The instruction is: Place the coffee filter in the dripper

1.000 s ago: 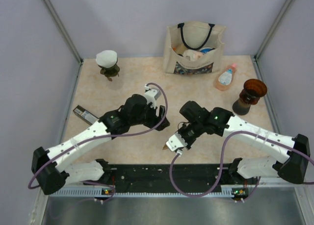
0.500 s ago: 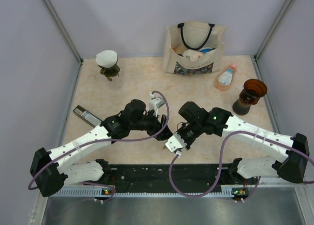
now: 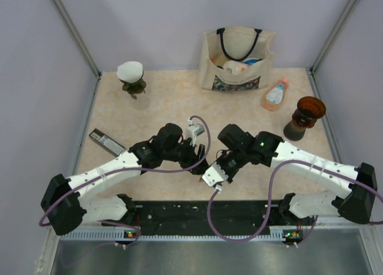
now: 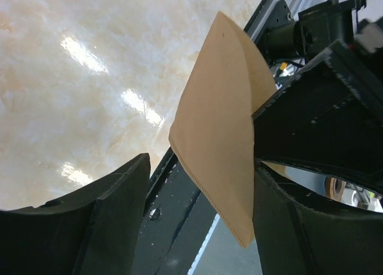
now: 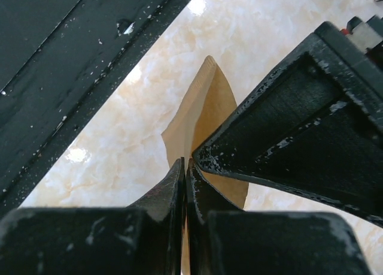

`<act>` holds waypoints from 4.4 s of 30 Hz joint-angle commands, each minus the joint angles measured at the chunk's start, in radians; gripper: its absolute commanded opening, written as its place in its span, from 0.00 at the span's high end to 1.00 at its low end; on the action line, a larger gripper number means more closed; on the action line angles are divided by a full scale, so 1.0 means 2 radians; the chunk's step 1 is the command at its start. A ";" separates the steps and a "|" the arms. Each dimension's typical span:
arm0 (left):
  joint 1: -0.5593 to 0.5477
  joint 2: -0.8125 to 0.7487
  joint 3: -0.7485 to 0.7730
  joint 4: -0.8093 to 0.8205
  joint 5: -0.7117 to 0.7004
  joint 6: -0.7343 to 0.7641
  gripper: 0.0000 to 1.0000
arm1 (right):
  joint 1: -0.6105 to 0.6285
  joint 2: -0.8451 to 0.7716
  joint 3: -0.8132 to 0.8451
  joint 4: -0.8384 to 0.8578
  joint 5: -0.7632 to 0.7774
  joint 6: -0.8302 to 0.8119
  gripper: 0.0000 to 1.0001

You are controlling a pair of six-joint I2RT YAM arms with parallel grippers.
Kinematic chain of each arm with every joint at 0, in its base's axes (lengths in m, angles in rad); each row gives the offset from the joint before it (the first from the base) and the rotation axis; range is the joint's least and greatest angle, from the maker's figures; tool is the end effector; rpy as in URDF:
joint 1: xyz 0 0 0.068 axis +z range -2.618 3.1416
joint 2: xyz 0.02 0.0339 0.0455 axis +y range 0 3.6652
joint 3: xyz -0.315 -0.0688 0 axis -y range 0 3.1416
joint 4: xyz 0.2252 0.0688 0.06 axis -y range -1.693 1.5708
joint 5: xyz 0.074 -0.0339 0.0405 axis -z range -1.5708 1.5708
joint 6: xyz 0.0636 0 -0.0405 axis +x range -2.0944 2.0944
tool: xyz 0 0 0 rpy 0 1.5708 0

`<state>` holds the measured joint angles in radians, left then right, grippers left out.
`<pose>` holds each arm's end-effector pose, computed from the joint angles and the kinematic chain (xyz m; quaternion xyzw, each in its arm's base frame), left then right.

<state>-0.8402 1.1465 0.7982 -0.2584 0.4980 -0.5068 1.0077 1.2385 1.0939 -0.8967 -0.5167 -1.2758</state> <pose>0.1303 -0.1910 0.3061 0.2551 0.8279 -0.4509 0.2150 0.0877 0.1978 0.3266 -0.8764 0.3274 0.2106 0.2837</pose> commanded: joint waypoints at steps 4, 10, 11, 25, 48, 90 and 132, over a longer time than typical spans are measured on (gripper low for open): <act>-0.003 0.060 0.033 0.030 0.084 0.006 0.34 | 0.009 0.007 0.034 0.013 0.008 -0.016 1.00; -0.003 0.092 0.045 0.047 0.118 -0.004 0.47 | 0.009 0.014 0.037 0.011 0.020 -0.009 1.00; -0.004 0.095 0.049 0.043 0.110 -0.005 0.53 | 0.009 0.011 0.035 0.010 0.018 -0.007 1.00; -0.004 0.096 0.102 -0.066 -0.086 -0.025 1.00 | 0.017 0.004 0.024 0.004 0.021 0.020 1.00; -0.011 0.048 0.123 -0.116 -0.252 0.071 1.00 | 0.025 -0.046 -0.011 0.059 0.123 0.149 0.70; -0.078 0.020 0.124 -0.040 -0.567 -0.105 1.00 | -0.013 0.013 -0.114 0.453 0.584 0.936 0.13; -0.078 -0.029 0.085 0.014 -0.463 -0.092 0.18 | -0.129 -0.054 -0.055 0.266 0.407 0.935 1.00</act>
<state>-0.9958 1.1889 1.0000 -0.3157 -0.5583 -0.7521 0.8841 1.1965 0.8616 -0.1432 0.3878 0.6094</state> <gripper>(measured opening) 0.693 0.005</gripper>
